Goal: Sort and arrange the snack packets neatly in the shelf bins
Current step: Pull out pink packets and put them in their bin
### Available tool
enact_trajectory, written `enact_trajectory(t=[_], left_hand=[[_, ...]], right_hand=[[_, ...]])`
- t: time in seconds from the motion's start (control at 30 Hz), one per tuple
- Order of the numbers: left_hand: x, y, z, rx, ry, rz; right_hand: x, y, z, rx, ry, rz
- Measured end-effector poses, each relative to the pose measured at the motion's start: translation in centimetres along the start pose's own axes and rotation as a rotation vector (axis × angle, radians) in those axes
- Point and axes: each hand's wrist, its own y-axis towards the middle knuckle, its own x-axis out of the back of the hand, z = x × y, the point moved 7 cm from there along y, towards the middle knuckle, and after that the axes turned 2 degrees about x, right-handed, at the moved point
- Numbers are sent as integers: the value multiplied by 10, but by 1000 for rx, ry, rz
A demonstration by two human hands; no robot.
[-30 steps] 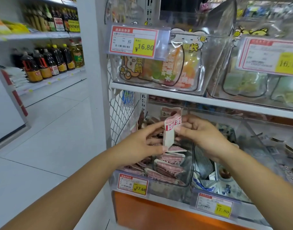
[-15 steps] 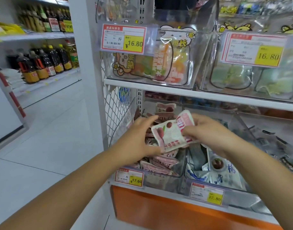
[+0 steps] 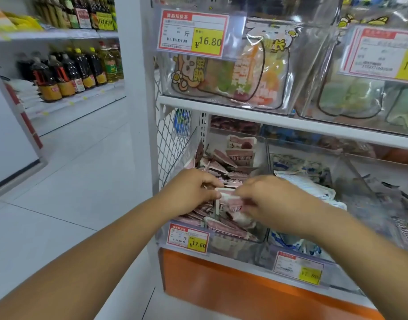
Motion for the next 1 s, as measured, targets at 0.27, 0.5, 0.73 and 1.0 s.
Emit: enact_trajectory(t=[0.27, 0.5, 0.73, 1.0], left_hand=[[-1, 1, 3, 30, -109, 49], [-1, 2, -1, -18, -62, 133], [-7, -15, -5, -41, -12, 320], [-28, -23, -19, -133, 267, 345]], right_hand=[[-22, 7, -1, -77, -31, 142], [-29, 15, 4, -22, -42, 289], [10, 59, -54, -130, 142, 226], [-11, 64, -62, -100, 140, 579]])
